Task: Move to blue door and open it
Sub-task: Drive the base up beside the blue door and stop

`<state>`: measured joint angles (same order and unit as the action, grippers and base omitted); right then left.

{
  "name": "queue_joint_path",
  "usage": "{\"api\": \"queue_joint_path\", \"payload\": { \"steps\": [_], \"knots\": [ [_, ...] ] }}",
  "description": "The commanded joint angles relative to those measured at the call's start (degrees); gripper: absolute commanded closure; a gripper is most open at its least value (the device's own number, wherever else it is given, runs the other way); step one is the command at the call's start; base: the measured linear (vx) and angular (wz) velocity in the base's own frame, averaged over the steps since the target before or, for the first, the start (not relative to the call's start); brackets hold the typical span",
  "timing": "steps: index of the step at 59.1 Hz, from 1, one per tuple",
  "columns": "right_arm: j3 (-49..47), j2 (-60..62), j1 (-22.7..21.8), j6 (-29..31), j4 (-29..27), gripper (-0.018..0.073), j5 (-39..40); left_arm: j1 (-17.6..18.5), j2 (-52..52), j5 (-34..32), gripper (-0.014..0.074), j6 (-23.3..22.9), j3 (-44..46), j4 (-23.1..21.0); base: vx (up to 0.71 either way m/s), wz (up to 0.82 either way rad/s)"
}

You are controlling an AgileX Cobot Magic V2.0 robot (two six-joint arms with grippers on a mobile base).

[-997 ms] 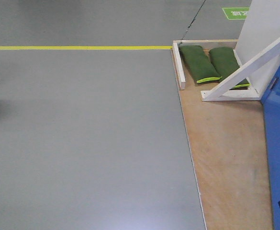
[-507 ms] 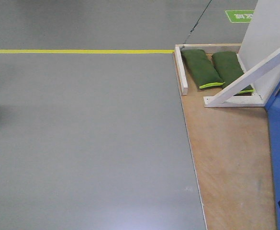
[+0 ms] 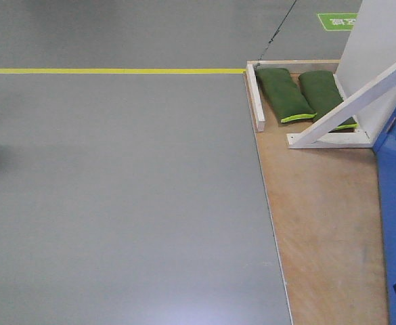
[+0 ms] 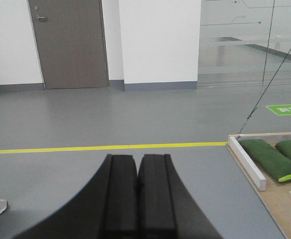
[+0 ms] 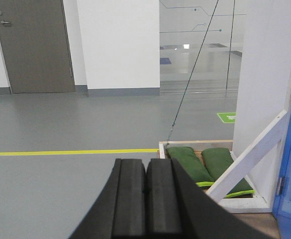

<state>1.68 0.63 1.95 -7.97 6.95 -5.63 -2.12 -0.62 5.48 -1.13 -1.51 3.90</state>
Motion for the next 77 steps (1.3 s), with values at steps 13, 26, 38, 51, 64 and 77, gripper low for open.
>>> {"api": "queue_joint_path", "payload": {
  "steps": [13,26,38,51,64,77],
  "knots": [
    [0.10,0.86,-0.44,-0.07,0.53,0.0561,4.88,0.39,-0.88,-4.78,0.0524,-0.37,1.54,-0.10,-0.06,0.01],
    [0.10,0.86,-0.44,-0.07,0.53,0.0561,4.88,0.39,-0.88,-4.78,0.0524,-0.37,1.54,-0.10,-0.02,-0.01],
    [0.10,0.86,-0.44,-0.07,0.53,0.0561,4.88,0.39,-0.88,-4.78,0.0524,-0.37,1.54,-0.10,0.00,0.00],
    [0.10,0.86,-0.44,-0.07,0.53,0.0561,4.88,0.39,-0.81,-4.78,0.0524,-0.37,1.54,-0.10,0.00,0.00],
    [0.10,0.86,-0.44,-0.07,0.53,0.0561,4.88,0.39,-0.81,-4.78,0.0524,-0.37,1.54,-0.10,0.00,0.00],
    [0.10,0.86,-0.44,-0.07,0.53,0.0561,4.88,0.39,-0.81,-4.78,0.0524,-0.37,1.54,-0.10,0.00,0.00]
  ]
}}
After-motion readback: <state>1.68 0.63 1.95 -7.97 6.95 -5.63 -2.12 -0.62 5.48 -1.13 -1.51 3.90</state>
